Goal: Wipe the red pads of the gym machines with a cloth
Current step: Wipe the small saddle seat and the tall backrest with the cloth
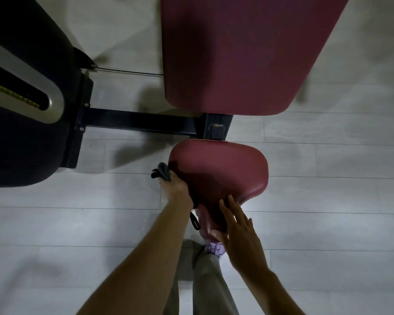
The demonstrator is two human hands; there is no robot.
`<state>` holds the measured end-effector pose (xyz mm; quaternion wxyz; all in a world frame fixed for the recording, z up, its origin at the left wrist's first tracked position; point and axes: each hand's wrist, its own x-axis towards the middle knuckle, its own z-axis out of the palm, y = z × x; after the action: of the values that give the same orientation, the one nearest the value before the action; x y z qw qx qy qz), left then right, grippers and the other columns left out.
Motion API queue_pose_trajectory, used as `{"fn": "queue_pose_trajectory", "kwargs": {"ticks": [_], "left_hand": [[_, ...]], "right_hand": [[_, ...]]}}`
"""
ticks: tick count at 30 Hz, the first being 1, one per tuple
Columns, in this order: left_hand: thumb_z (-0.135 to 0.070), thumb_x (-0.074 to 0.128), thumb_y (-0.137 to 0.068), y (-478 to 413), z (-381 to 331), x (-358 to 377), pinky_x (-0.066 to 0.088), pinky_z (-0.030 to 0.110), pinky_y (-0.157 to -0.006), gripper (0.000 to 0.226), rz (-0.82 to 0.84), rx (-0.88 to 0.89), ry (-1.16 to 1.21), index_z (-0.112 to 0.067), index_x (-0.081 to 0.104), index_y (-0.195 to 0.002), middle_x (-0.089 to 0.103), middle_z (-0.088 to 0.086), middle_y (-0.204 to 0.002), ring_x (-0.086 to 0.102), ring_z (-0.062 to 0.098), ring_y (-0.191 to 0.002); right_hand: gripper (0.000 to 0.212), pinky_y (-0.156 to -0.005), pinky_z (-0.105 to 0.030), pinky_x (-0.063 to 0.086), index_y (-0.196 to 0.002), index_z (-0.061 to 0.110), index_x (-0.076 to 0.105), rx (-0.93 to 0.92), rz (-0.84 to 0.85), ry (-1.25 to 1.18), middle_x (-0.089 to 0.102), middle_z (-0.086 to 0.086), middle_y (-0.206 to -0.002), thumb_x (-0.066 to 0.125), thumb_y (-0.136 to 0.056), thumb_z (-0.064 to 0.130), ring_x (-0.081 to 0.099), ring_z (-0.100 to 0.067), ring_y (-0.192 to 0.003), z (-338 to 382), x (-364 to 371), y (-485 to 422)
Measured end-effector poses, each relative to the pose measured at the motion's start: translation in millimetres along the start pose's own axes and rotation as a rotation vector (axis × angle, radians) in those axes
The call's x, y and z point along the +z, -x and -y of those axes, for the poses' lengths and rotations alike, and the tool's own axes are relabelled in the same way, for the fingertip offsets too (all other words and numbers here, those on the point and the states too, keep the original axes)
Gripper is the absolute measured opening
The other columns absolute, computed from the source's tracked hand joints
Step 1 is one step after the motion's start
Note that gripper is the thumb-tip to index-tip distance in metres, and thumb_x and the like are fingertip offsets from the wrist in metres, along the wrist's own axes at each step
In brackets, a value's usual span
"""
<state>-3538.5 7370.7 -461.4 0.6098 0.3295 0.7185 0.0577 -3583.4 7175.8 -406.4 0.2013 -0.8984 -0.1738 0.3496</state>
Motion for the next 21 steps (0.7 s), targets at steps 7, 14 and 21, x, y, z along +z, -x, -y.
{"fn": "queue_pose_trajectory", "kwargs": {"ticks": [7,14,21], "left_hand": [[-0.037,0.033,-0.11,51,56,-10,0.038,0.046,-0.115,0.055,0.059,-0.025,-0.189,-0.014,0.021,-0.16,0.04,0.019,-0.157,0.044,0.039,-0.14],[-0.045,0.038,-0.108,-49,-7,-5,0.046,0.054,-0.11,0.05,0.146,0.042,-0.165,-0.025,0.037,-0.153,0.054,0.014,-0.145,0.055,0.036,-0.128],[-0.04,0.044,-0.108,-88,-72,15,0.043,0.037,-0.102,0.04,0.498,0.494,-0.726,-0.02,0.052,-0.142,0.061,0.004,-0.124,0.056,0.024,-0.116]], "right_hand": [[0.087,-0.123,-0.06,0.026,-0.162,0.025,0.023,0.004,0.012,0.014,0.005,0.01,-0.169,0.068,-0.089,0.042,0.019,-0.021,-0.156,-6,-4,-4],[0.088,-0.123,-0.048,0.01,-0.162,0.031,0.008,-0.041,-0.001,0.109,-0.002,0.006,-0.169,0.058,-0.094,0.053,0.012,-0.021,-0.157,-2,-2,-5],[0.092,-0.115,-0.05,0.025,-0.161,0.034,0.026,-0.031,-0.098,0.075,0.017,0.006,-0.17,0.066,-0.082,0.059,0.021,-0.02,-0.152,-16,19,-7]]}}
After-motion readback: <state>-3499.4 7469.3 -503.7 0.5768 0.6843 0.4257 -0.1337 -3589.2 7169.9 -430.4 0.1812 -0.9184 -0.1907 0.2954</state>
